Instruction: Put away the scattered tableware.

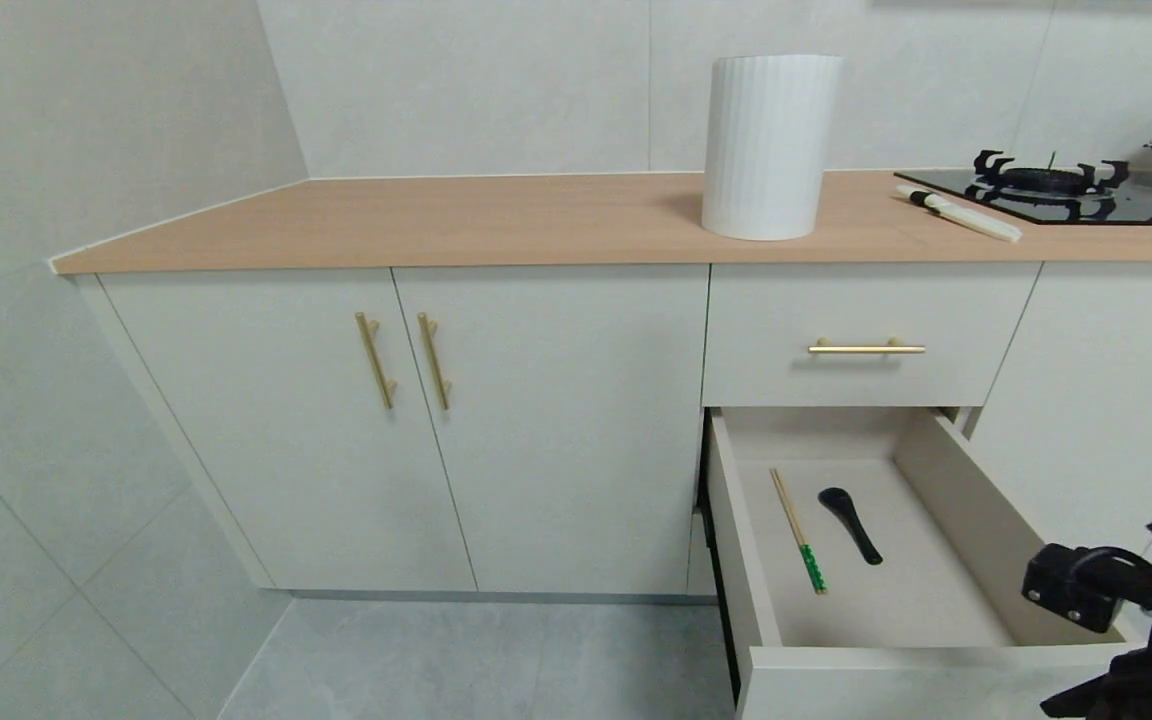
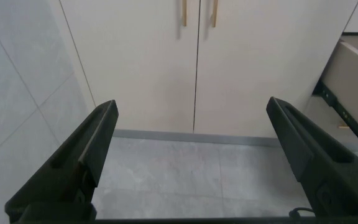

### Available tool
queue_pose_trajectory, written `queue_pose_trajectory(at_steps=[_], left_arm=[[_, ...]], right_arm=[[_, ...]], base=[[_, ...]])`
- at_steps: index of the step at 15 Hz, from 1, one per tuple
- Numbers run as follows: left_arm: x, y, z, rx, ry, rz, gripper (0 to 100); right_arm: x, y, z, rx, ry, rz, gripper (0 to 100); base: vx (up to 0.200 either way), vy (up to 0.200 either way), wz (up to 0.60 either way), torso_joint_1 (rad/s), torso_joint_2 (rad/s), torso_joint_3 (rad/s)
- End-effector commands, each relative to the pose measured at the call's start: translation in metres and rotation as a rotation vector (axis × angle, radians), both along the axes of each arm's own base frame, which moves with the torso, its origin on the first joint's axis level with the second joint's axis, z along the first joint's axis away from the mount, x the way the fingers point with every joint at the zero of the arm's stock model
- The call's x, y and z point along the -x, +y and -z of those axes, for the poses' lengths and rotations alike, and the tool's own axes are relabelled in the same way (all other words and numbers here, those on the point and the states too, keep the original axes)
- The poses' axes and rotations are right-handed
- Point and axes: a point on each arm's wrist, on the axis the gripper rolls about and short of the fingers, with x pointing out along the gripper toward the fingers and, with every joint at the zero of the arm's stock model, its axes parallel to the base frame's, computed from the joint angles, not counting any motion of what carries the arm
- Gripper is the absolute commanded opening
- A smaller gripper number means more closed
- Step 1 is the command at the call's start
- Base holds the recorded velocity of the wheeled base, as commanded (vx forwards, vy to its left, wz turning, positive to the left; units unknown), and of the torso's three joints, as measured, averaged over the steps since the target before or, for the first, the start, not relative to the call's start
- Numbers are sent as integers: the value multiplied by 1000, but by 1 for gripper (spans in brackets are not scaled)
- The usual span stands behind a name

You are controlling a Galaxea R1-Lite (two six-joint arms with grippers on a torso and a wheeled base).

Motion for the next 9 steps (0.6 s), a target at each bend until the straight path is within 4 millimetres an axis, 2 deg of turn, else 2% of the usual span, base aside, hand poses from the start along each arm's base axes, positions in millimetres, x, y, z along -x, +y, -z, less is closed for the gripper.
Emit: queue_pose_trajectory(at_steps=[1, 7, 9], left_arm=[[0, 0, 0, 1, 0, -1, 100], [0, 0, 0, 1, 0, -1, 100], [0, 0, 0, 1, 0, -1, 100]], right_arm=[[-19, 7, 21, 83, 111, 48, 100], [-46, 17, 17, 161, 90, 360, 100], [-52, 21, 23, 199, 94, 418, 100]], base=[[0, 0, 0, 0, 0, 0], [0, 0, 0, 0, 0, 0], [0, 0, 0, 0, 0, 0]])
